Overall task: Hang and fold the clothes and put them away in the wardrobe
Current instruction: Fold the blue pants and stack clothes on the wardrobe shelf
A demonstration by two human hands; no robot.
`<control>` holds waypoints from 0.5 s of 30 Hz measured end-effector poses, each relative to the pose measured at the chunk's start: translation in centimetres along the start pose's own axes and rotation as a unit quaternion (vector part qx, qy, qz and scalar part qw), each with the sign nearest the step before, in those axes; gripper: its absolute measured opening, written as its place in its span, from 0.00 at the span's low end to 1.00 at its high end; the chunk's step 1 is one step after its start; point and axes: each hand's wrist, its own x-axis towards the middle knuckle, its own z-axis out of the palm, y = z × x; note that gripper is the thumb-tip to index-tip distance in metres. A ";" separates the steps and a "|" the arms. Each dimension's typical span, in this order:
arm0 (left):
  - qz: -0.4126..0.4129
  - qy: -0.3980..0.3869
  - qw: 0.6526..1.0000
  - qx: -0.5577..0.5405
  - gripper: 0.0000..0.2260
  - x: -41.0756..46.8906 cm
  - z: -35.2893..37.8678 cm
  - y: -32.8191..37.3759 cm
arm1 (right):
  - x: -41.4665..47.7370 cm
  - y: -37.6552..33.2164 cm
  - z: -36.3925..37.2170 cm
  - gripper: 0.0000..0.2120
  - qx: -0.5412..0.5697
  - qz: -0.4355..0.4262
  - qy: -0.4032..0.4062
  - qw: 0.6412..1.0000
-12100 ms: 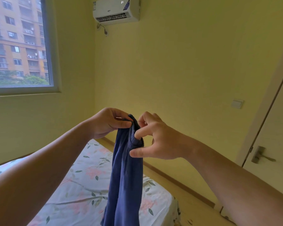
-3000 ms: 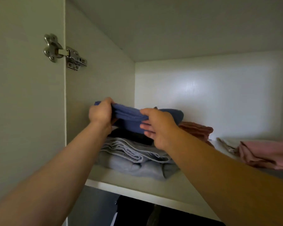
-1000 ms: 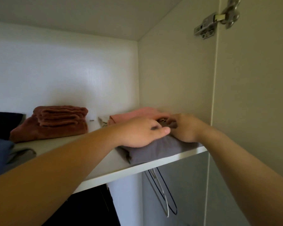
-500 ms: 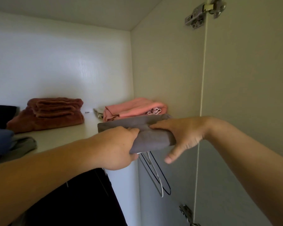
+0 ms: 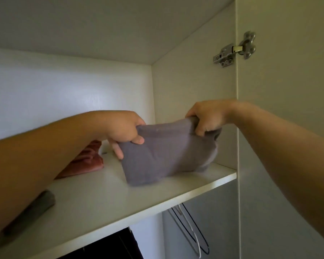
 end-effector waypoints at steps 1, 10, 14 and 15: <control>-0.001 0.013 1.000 -0.020 0.06 0.6 -0.9 -0.2 | 1.1 0.2 -0.6 0.13 0.006 0.002 0.007 1.000; -0.003 0.254 0.960 -0.118 0.10 8.0 -6.2 -1.7 | 11.5 1.7 -3.7 0.11 0.024 -0.022 0.159 0.987; 0.065 0.398 0.913 0.069 0.12 10.8 -0.8 -4.0 | 14.6 4.3 1.6 0.15 0.008 -0.071 0.289 0.955; 0.079 0.388 0.913 0.099 0.14 11.2 1.4 -4.7 | 14.8 5.2 3.5 0.16 0.008 -0.071 0.278 0.958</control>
